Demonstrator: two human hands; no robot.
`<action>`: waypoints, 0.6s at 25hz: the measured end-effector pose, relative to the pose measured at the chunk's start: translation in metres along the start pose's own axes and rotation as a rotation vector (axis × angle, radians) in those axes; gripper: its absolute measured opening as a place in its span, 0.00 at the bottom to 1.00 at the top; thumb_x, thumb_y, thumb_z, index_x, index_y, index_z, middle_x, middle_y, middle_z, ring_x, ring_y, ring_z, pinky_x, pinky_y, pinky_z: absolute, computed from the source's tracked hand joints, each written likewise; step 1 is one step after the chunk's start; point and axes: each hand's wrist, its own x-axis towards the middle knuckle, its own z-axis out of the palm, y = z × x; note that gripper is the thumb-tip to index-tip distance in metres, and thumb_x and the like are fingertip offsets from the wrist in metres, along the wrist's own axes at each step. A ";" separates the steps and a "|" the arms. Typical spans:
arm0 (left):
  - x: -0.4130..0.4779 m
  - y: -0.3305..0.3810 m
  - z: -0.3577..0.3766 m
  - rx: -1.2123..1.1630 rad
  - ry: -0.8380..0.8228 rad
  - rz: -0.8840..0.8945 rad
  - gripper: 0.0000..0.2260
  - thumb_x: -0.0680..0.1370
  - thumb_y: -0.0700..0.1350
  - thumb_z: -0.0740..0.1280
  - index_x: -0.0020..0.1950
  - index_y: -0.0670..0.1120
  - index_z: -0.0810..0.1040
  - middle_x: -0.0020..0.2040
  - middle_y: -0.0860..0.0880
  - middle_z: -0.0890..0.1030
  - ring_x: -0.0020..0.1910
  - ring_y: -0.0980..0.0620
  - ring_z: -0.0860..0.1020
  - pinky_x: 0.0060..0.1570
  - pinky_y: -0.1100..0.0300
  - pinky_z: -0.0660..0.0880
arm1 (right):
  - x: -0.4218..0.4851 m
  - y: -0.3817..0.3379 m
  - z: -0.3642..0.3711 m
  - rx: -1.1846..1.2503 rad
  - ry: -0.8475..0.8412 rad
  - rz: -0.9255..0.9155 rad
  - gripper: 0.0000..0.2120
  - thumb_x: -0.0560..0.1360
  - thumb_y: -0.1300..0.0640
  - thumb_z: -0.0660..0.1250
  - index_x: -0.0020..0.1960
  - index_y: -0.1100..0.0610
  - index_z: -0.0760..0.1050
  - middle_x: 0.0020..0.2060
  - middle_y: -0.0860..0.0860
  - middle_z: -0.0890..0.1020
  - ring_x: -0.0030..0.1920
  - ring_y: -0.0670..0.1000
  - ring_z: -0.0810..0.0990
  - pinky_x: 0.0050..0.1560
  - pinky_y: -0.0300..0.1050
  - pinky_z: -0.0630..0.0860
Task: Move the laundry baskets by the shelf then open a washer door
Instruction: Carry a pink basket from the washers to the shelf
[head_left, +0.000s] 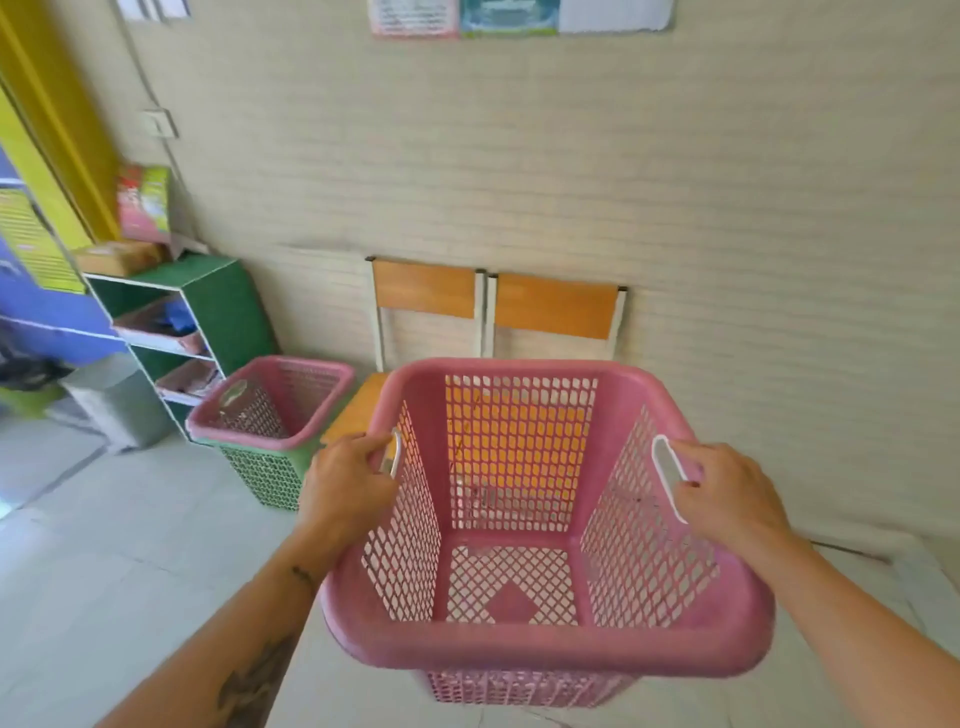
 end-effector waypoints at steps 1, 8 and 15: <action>0.018 -0.012 -0.006 0.011 0.037 -0.020 0.19 0.68 0.49 0.66 0.58 0.60 0.81 0.51 0.57 0.82 0.40 0.52 0.79 0.43 0.56 0.78 | 0.026 -0.018 0.013 0.029 -0.006 -0.040 0.18 0.74 0.46 0.60 0.63 0.44 0.76 0.54 0.58 0.80 0.53 0.62 0.79 0.49 0.52 0.76; 0.124 -0.056 -0.049 0.021 0.252 -0.262 0.22 0.67 0.41 0.64 0.58 0.55 0.82 0.50 0.50 0.83 0.45 0.49 0.77 0.46 0.55 0.74 | 0.203 -0.144 0.089 0.163 -0.158 -0.251 0.22 0.71 0.47 0.61 0.64 0.42 0.75 0.56 0.58 0.80 0.56 0.62 0.79 0.53 0.52 0.76; 0.206 -0.144 -0.097 0.062 0.413 -0.490 0.24 0.66 0.42 0.64 0.59 0.58 0.81 0.57 0.51 0.82 0.53 0.46 0.79 0.55 0.51 0.76 | 0.313 -0.301 0.158 0.193 -0.222 -0.460 0.27 0.70 0.55 0.63 0.69 0.45 0.72 0.64 0.55 0.77 0.63 0.59 0.76 0.55 0.50 0.75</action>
